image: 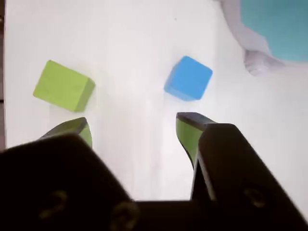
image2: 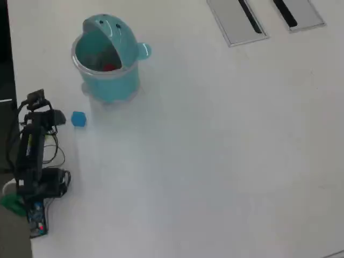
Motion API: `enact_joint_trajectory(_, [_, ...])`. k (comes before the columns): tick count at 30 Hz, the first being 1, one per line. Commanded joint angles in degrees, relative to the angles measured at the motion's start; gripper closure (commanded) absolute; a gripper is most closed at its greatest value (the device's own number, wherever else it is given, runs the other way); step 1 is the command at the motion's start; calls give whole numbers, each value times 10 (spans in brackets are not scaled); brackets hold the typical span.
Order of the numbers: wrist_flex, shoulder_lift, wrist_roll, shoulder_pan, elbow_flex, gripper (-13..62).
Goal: Grasp RGB lego blocks and put them in the bin one by one.
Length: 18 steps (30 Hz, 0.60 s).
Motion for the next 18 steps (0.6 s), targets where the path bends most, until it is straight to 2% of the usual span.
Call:
enact_joint_trajectory(1, [-38, 16, 17, -18, -3, 180])
enact_joint_trajectory(18, [-214, 25, 65, -79, 177, 180])
